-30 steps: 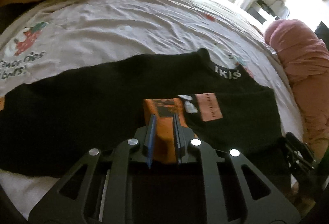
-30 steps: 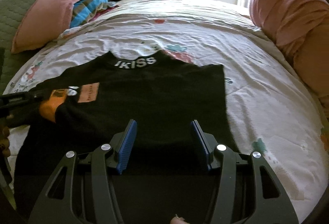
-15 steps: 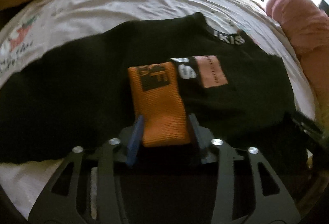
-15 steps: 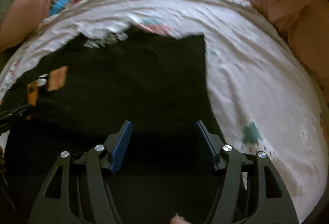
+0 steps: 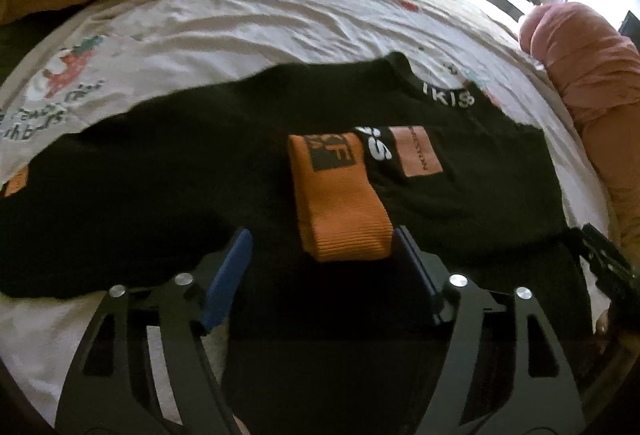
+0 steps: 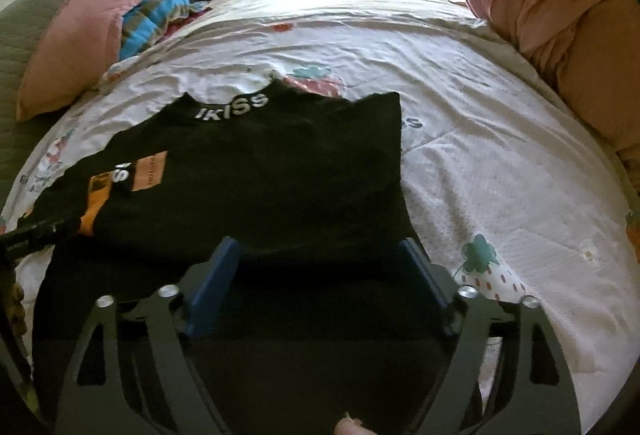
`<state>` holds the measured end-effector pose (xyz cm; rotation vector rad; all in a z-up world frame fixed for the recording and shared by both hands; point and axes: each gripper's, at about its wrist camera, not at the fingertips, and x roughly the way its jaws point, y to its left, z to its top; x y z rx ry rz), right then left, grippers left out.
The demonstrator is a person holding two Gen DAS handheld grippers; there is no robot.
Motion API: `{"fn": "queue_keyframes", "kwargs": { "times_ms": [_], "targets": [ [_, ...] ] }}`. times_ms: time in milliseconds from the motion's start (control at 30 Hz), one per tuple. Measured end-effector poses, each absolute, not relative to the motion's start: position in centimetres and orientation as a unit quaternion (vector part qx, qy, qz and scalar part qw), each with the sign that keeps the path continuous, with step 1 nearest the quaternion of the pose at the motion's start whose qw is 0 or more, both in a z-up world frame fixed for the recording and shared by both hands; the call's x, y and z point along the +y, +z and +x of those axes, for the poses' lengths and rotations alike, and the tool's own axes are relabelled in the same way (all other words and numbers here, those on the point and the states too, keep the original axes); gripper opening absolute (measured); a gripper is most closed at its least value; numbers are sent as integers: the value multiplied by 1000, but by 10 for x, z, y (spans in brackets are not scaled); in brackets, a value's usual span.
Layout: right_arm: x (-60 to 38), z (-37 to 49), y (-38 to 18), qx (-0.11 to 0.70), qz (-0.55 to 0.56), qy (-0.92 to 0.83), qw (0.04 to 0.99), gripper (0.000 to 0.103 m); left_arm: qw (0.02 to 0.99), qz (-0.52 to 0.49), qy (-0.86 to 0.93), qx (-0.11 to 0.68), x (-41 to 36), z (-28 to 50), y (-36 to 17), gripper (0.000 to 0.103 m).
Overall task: Fold small clothes
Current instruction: 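Lay the cuff flat on the shirt back and open the left tool, then grasp the other sleeve's orange cuff with the left tool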
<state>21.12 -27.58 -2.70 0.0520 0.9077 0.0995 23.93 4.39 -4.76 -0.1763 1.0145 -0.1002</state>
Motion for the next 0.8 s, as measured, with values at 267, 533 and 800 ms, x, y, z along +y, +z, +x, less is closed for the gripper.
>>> {"fn": "queue_keyframes", "kwargs": {
  "times_ms": [267, 533, 800],
  "targets": [
    [-255, 202, -13, 429, 20, 70, 900, 96, 891, -60, -13, 449, 59, 217, -19, 94],
    [-214, 196, 5, 416, -4, 107, 903, 96, 900, -60, 17, 431, 84, 198, -2, 94],
    [-168, 191, 21, 401, -27, 142, 905, 97, 902, -63, 52, 424, 111, 188, 3, 94]
  ]
}}
